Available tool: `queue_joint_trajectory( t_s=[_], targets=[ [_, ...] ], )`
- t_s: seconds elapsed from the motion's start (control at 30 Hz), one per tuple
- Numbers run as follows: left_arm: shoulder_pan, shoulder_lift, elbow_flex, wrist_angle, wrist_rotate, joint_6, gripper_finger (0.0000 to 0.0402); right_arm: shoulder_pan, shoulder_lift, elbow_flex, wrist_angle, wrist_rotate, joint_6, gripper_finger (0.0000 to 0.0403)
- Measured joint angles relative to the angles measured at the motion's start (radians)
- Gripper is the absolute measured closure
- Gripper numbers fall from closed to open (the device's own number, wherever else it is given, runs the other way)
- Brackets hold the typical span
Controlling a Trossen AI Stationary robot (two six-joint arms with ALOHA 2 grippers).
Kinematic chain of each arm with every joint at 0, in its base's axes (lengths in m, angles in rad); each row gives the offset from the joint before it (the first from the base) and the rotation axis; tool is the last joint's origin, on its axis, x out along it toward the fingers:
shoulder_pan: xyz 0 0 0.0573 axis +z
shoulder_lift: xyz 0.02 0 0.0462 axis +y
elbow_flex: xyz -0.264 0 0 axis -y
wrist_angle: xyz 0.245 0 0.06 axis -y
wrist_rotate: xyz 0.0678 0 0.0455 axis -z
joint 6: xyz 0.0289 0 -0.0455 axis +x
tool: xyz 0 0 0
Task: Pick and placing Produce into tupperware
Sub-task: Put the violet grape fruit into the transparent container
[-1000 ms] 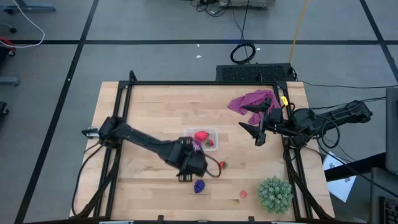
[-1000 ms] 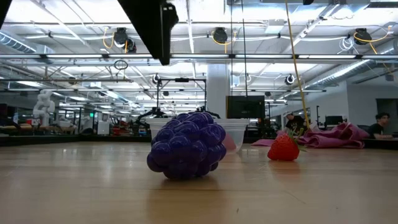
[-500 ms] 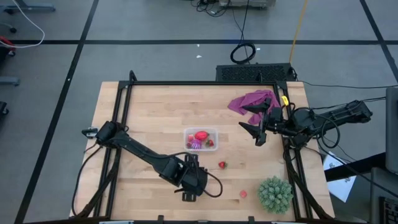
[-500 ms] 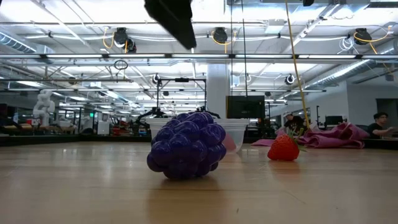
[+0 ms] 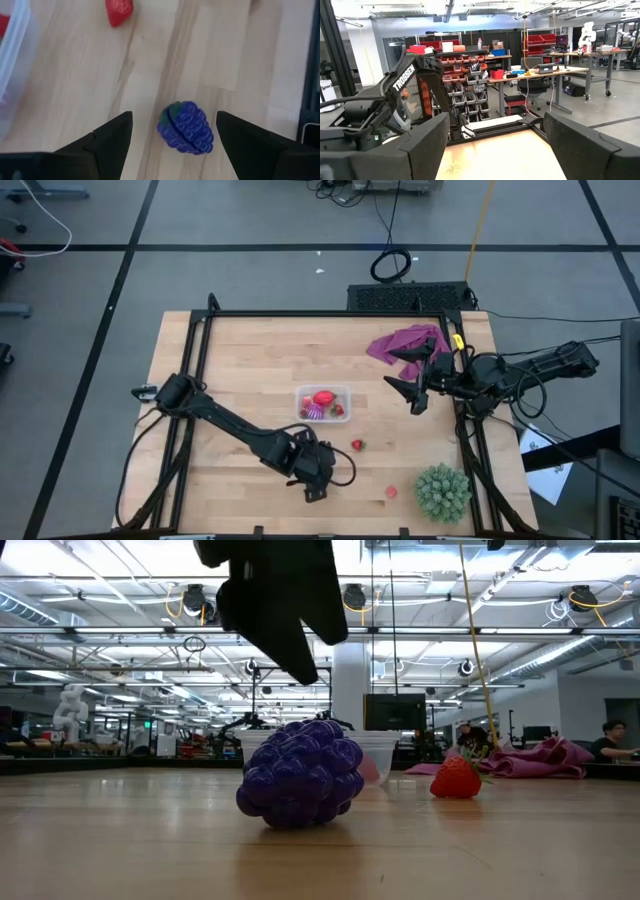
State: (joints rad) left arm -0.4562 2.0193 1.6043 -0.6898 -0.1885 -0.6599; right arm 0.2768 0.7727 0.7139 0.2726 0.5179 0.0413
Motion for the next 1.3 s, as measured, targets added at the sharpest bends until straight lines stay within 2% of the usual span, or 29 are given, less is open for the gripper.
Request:
queue_joint_trajectory(
  t_s=[0.77, 1.3],
  targets=[
    [-0.027, 0.055, -0.001, -0.004, 0.015, -0.159, 0.0108, 0.0, 0.0, 0.0, -0.006, -0.001, -0.003, 0.0086],
    [-0.038, 0.136, 0.0, 0.07, 0.06, -0.216, 0.0108, 0.0, 0.0, 0.0, -0.022, -0.002, -0.001, 0.0086]
  ],
)
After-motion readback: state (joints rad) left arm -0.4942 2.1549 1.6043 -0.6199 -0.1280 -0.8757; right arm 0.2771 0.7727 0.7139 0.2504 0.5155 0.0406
